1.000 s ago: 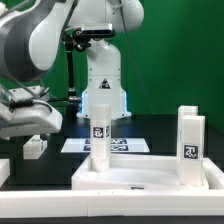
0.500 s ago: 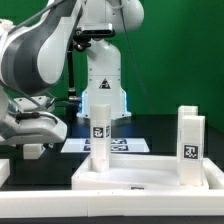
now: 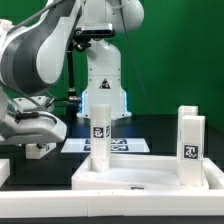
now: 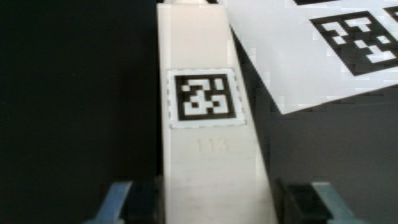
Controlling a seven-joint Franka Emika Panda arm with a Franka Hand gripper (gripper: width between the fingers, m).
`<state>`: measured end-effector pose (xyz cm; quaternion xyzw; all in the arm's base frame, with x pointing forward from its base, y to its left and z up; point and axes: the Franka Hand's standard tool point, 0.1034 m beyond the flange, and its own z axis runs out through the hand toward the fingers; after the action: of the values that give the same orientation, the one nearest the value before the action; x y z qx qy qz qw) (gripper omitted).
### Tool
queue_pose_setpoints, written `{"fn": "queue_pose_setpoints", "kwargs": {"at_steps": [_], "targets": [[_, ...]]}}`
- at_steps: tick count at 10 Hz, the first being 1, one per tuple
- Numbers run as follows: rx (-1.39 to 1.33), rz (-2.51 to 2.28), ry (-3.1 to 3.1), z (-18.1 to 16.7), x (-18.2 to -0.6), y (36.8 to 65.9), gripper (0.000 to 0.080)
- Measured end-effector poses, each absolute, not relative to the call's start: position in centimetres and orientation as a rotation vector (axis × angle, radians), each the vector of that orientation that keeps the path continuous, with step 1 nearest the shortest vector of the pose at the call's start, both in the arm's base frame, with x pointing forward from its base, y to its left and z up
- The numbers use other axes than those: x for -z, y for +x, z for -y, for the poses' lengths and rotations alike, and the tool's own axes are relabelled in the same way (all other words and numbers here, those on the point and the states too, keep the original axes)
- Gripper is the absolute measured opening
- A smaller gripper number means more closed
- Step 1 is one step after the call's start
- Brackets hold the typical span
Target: Assemble desk
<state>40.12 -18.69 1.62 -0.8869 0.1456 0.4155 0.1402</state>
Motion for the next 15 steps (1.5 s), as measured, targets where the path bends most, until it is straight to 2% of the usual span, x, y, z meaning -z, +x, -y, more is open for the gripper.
{"fn": "queue_pose_setpoints", "kwargs": {"at_steps": [4,6,7,8,10,13,14,15], "targets": [[-1.208,-0.418,-2.557,18.7,-2.0,40.2,0.029],[-1.143,-0.34,-2.587,18.5,-7.0,43.5,0.029],[-1.038,-0.245,-2.64,17.5,-9.7,45.4,0.029],[-1.006,-0.178,-2.667,15.9,-12.1,46.1,0.029],[-0.849,-0.152,-2.737,15.2,-13.8,47.3,0.029],[-0.59,-0.179,-2.844,15.7,-13.9,47.8,0.029],[-0.521,-0.155,-2.869,15.0,-14.9,49.0,0.029],[-0.401,-0.111,-2.894,13.9,-17.7,51.3,0.029]]}}
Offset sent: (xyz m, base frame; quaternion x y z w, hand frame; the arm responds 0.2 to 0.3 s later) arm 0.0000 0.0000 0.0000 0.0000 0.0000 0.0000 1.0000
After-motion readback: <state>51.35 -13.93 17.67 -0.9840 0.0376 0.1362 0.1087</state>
